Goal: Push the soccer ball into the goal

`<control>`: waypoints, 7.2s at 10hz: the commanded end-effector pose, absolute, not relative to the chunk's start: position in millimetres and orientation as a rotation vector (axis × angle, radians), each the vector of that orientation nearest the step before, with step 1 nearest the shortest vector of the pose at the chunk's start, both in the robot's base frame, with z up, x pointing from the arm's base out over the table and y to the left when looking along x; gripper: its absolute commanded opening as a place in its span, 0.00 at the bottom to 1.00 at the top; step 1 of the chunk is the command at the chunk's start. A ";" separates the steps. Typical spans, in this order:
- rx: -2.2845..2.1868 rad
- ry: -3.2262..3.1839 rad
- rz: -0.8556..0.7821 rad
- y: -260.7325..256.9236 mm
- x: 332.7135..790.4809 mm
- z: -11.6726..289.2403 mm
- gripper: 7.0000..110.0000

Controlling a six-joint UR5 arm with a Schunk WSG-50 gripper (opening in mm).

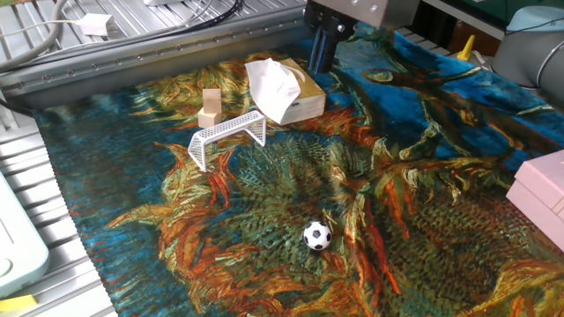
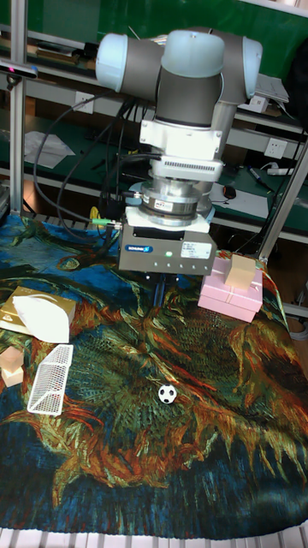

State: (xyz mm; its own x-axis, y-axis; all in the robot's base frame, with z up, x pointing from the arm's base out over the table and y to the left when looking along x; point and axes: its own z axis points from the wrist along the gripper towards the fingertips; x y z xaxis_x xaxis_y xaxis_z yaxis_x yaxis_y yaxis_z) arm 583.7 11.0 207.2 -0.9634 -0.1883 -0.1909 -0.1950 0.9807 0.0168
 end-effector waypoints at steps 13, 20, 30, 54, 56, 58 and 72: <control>-1.695 2.238 -0.303 -3.6 622.9 224.6 0.00; -1.821 2.007 -0.403 -4.9 638.7 230.0 0.00; -0.297 2.640 0.079 10.5 633.6 226.2 0.00; 0.370 3.138 0.243 40.5 534.8 209.6 0.00; 0.388 3.153 0.207 63.1 547.2 204.5 0.00; 0.419 3.171 0.152 76.6 549.7 206.6 0.00; 0.316 3.173 -0.060 -59.5 566.7 230.6 0.00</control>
